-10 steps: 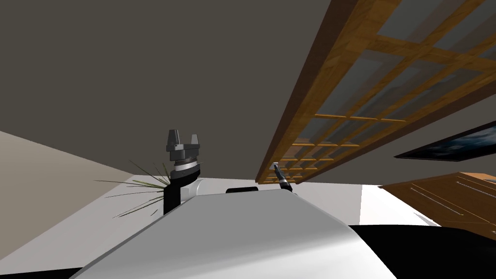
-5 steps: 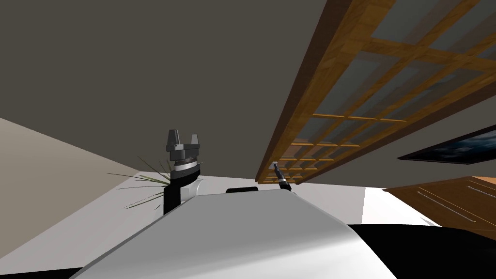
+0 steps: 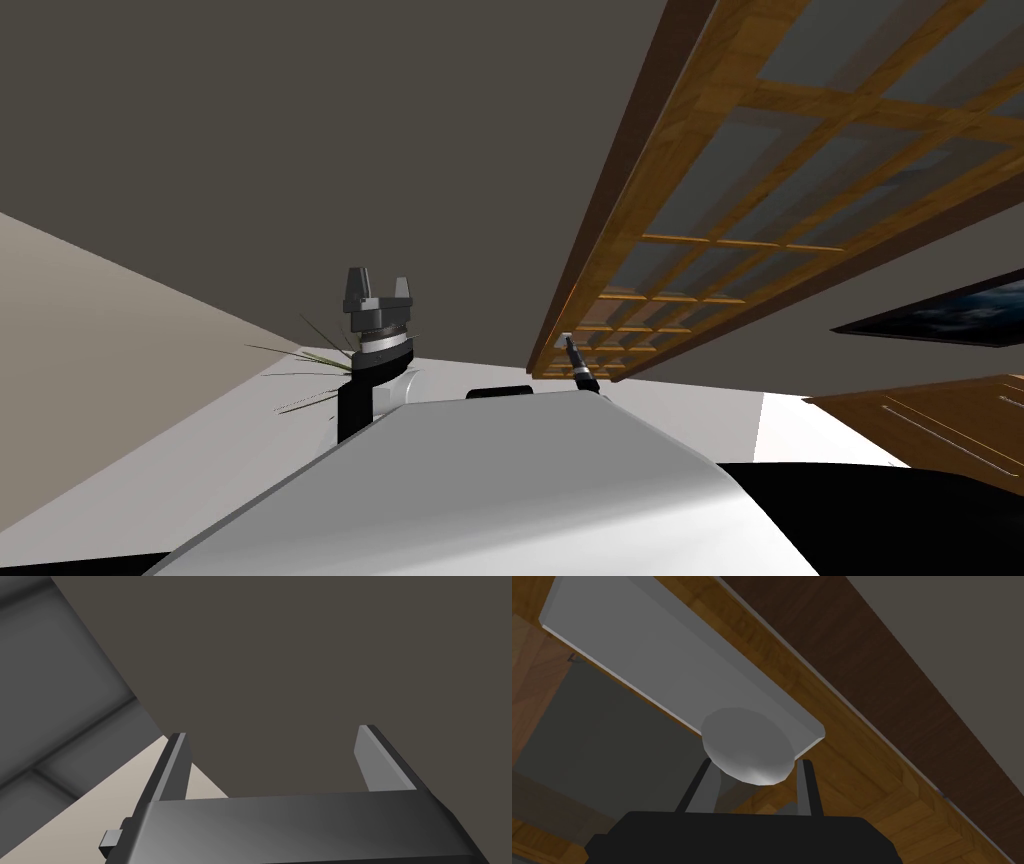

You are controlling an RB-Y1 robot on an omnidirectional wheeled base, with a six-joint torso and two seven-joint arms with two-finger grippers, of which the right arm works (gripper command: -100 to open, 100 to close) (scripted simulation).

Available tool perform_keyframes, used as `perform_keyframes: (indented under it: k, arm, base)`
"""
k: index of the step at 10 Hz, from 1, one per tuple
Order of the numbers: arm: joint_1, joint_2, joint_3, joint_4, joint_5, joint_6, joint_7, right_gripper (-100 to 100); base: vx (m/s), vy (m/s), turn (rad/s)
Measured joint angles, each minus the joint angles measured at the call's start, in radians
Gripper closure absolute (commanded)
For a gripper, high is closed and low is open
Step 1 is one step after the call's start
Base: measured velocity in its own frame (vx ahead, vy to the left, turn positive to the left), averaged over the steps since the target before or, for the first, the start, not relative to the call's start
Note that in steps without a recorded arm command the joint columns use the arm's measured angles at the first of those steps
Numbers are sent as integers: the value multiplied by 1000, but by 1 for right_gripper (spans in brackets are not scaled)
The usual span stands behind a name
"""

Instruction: Pull the door open

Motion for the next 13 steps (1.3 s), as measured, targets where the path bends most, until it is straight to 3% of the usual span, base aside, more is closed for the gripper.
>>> perform_keyframes:
  k: [2,4,5,10,11,12,13]
  arm:
    - [-16,2,8,18,-23,-3,-49,100]
    - [-7,7,17,-6,-38,12,-97,100]
    - [-19,7,21,17,-50,2,-120,100]
    - [-33,14,43,20,-101,16,-242,100]
    - [-48,13,45,47,-108,4,-259,100]
    - [-34,17,47,24,-109,11,-267,100]
    - [-45,16,51,36,-120,13,-287,100]
  base:
    - [-48,-27,55]
    - [-41,-24,33]
    - [-74,-31,88]
    - [-43,-26,42]
    - [-11,-11,-4]
    - [-35,-17,61]
    - [-39,-20,32]
